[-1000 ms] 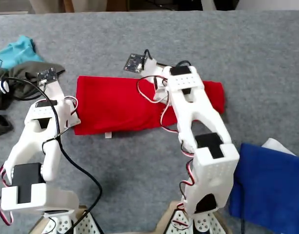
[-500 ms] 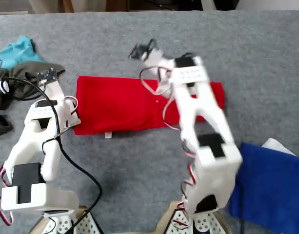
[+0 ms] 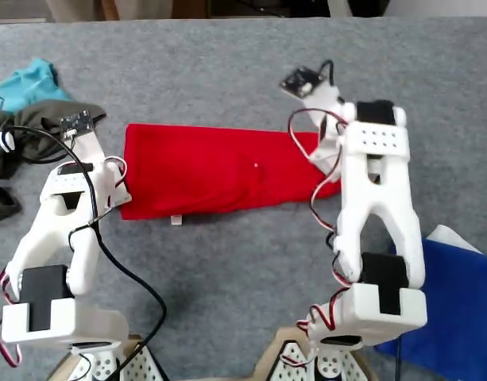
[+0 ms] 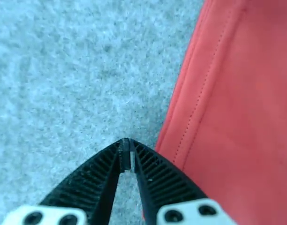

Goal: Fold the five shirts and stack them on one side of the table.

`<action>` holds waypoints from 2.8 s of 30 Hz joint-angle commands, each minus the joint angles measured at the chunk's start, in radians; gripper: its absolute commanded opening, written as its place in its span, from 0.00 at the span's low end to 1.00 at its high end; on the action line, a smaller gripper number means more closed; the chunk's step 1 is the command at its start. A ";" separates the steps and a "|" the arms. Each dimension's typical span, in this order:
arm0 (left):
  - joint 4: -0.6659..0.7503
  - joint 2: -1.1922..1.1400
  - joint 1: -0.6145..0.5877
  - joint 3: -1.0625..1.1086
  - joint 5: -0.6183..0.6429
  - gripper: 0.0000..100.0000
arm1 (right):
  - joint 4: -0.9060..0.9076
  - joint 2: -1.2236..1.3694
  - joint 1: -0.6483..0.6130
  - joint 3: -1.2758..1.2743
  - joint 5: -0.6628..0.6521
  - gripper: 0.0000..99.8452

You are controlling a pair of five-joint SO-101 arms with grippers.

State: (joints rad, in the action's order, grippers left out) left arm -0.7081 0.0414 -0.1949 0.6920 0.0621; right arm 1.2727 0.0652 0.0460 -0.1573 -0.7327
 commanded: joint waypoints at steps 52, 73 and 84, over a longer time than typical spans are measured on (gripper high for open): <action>-0.034 0.005 0.025 -0.084 -0.041 0.02 | -0.189 0.005 0.171 -0.110 -0.009 0.00; -0.411 -0.532 0.054 -0.815 -0.083 0.20 | 0.006 -0.042 0.122 0.415 0.150 0.00; -0.548 -0.723 -0.003 -1.085 -0.138 0.17 | 0.008 -0.027 0.120 0.414 0.115 0.00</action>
State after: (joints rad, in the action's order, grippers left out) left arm -1.2252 -0.6567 -0.1611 -0.3268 -0.0468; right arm 1.2758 0.0407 0.1703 0.2094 -0.6084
